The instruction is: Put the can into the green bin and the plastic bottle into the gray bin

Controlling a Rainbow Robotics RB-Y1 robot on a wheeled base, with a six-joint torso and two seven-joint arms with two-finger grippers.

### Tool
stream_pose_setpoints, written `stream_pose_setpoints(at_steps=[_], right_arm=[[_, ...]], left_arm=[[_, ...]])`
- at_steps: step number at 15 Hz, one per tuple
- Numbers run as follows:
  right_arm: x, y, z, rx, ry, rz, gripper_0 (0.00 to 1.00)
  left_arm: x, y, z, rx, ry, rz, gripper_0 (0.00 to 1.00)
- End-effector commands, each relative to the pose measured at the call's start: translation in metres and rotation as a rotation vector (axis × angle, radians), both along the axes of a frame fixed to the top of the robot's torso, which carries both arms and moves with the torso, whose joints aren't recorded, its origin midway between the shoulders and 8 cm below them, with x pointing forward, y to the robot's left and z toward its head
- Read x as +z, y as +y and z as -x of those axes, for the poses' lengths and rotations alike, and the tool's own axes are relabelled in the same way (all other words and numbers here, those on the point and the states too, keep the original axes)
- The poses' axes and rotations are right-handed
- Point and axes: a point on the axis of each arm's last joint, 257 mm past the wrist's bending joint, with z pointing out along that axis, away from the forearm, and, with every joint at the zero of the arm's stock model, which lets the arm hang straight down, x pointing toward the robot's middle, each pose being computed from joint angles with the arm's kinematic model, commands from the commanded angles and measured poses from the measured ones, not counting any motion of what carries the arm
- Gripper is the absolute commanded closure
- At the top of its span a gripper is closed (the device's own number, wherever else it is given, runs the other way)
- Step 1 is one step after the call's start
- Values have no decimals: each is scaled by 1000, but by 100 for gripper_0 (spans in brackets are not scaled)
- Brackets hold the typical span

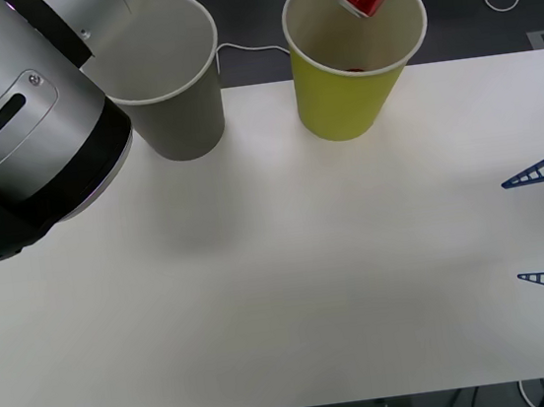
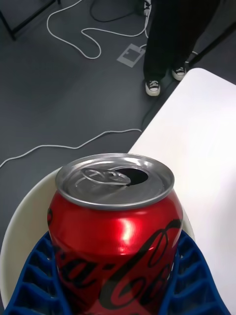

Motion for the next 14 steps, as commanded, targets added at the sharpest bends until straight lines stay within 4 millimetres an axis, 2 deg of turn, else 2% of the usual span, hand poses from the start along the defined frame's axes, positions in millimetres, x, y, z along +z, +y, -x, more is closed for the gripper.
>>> stream_pose_setpoints(at_steps=[1, 2, 3, 4, 10, 12, 14], right_arm=[[0, 0, 0, 0, 0, 0, 0], [0, 0, 0, 0, 0, 0, 0], [0, 0, 0, 0, 0, 0, 0], [0, 0, 0, 0, 0, 0, 0], [0, 0, 0, 0, 0, 0, 0], [0, 0, 0, 0, 0, 0, 0], [0, 0, 0, 0, 0, 0, 0]], left_arm=[[-1, 2, -1, 5, 2, -2, 100], [-1, 2, -2, 6, 0, -1, 60], [-1, 2, -2, 6, 0, -1, 8], [-1, 2, -2, 6, -1, -2, 0], [6, 7, 2, -7, 12, 5, 0], [17, 25, 9, -43, 32, -18, 0], [26, 57, 11, -80, 56, -36, 0]])
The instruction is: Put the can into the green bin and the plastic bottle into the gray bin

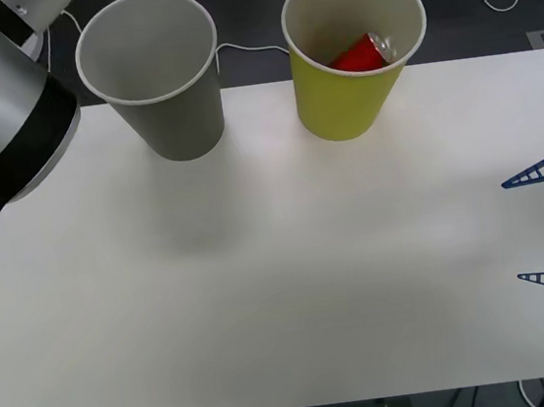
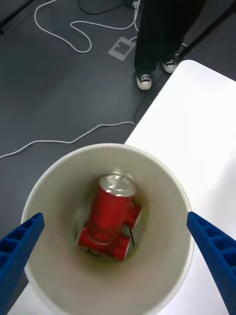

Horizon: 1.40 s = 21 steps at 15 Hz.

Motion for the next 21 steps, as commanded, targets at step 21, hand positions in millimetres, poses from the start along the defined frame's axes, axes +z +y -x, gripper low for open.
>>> stream_pose_setpoints(at_steps=[21], right_arm=[[0, 0, 0, 0, 0, 0, 0]], left_arm=[[-36, 354, 41, -101, 13, 56, 0]])
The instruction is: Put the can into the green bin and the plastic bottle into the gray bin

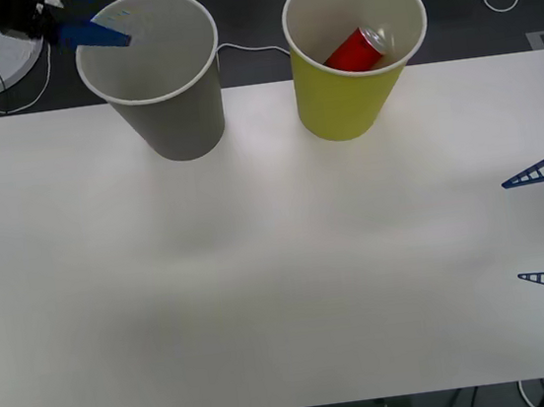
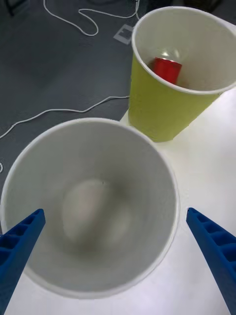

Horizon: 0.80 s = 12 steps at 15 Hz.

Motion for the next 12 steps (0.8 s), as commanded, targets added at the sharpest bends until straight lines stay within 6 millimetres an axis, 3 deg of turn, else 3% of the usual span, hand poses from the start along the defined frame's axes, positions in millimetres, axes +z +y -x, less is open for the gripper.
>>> stream_pose_setpoints(at_steps=[1, 8, 12], right_arm=[[0, 0, 0, 0, 0, 0, 0], [0, 0, 0, 0, 0, 0, 0], [0, 0, 0, 0, 0, 0, 0]], left_arm=[[-17, 31, 36, -66, -13, 8, 0], [-82, 67, 117, -235, -79, -112, 0], [-110, 76, 146, -336, -80, -146, 0]])
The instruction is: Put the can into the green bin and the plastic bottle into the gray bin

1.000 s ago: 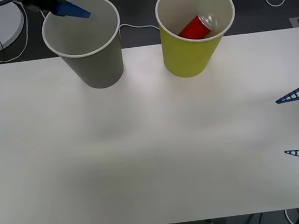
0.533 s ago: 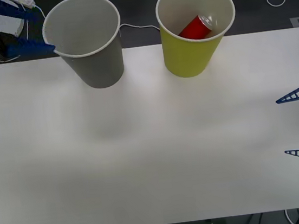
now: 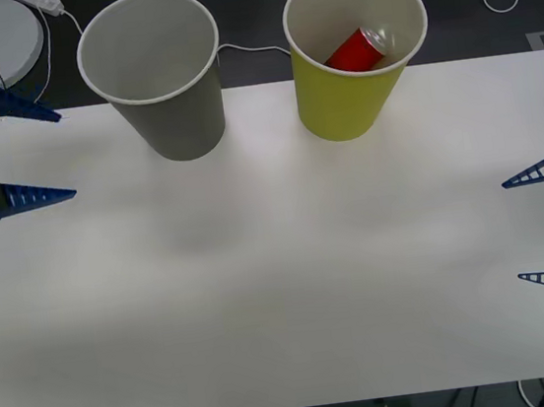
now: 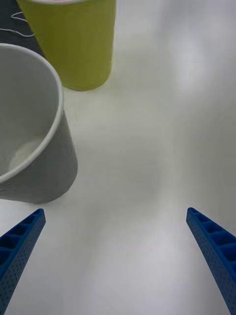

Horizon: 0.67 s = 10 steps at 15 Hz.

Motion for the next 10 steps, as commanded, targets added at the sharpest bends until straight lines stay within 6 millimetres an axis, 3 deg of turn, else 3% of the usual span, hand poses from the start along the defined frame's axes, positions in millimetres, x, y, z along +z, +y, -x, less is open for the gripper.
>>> stream_pose_setpoints(at_steps=[1, 5, 10], right_arm=[[0, 0, 0, 0, 0, 0, 0], [0, 0, 0, 0, 0, 0, 0], [0, 0, 0, 0, 0, 0, 0]], left_arm=[[-23, 7, 24, -80, 16, -19, 0], [-51, 16, 42, -144, -4, -55, 0], [-73, 22, 60, -200, -6, -76, 0]])
